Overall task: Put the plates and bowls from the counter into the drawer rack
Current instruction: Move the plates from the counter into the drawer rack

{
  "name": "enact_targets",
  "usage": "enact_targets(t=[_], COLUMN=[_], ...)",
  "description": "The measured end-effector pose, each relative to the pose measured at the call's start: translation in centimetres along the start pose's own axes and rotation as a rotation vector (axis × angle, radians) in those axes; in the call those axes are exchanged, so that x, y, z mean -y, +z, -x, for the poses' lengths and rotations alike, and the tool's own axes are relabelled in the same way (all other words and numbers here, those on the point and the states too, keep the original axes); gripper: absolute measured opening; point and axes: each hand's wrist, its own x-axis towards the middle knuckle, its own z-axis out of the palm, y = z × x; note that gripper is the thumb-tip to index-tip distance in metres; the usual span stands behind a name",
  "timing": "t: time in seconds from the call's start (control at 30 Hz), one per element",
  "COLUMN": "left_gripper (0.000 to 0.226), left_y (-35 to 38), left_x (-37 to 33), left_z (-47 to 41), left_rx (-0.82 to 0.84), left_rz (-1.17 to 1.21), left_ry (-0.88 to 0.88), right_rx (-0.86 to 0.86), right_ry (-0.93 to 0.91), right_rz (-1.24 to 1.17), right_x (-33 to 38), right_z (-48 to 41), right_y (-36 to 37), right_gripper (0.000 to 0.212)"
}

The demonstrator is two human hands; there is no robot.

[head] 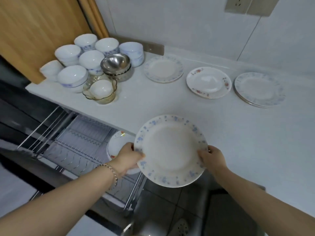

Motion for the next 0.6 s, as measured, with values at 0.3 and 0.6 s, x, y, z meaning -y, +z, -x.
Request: enact_targets(t=[0.3, 0.6], left_gripper=[0.038, 0.027], left_y=[-16.7, -31.2], left_x=[9.9, 13.2], left_z=[3.3, 1.6], left_rx=[-0.116, -0.097], left_rz=[0.04, -0.077], left_ry=[-0.084, -0.064], right_rx=[0.15, 0.089], right_ry=[0.007, 0.055], right_rz=[-0.042, -0.111], right_x=[0.4, 3.2], right_z=[8.6, 14.6], right_y=[17.1, 31.6], right_gripper=[0.008, 0.015])
